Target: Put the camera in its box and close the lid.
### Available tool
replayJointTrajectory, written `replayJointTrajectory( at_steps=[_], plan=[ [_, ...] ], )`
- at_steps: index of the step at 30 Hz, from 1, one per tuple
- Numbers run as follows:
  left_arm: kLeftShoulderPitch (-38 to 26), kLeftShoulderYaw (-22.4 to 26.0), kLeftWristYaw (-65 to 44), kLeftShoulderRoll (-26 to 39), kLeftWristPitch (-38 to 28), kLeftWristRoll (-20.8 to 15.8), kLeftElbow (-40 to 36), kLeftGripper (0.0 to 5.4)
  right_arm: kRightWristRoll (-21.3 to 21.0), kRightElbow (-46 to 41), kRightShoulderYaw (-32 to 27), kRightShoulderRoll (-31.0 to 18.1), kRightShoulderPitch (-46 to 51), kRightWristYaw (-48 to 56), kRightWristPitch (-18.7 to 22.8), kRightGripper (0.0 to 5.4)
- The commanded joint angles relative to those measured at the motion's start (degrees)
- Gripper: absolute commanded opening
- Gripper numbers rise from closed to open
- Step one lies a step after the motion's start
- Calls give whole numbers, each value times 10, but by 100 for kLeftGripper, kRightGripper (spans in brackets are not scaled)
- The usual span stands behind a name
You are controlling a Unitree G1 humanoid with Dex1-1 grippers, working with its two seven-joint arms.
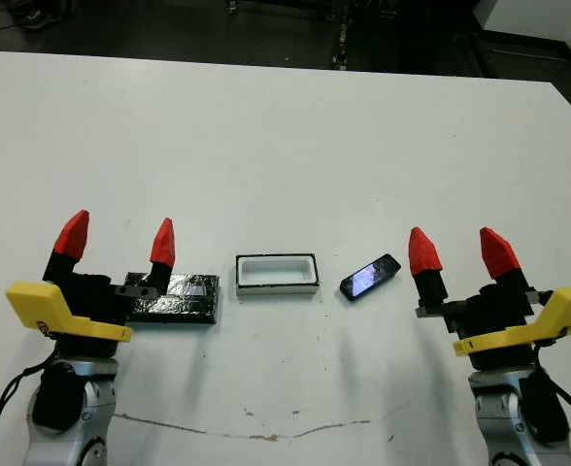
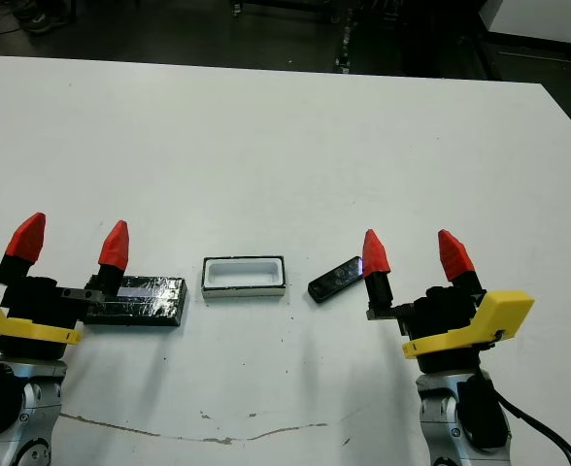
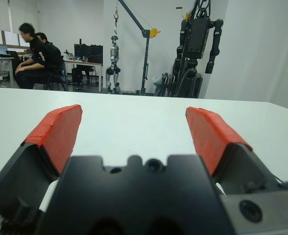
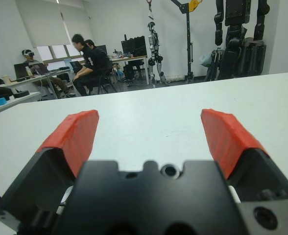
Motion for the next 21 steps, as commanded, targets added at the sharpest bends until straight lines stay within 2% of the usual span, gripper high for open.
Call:
replayJointTrajectory(
  at_steps=[1,9,13,17,21],
  plan=[
    [0,0,-2,2,3,0,4,539,2,5,-5,-3,6,1,-4,540],
    [-1,-7,6,-1,5,13,4,539,-7,10,-8,-8,6,3,-4,540],
    [2,-9,4,-4,7,2,1,539,7,13,-20,-25,-4,24,0,540],
    [3,-11,6,-6,7,2,3,539,6,22,-50,-77,-43,52,9,540],
    [1,-13,8,-8,2,6,7,539,34,42,-89,-168,-116,102,57,540]
  ],
)
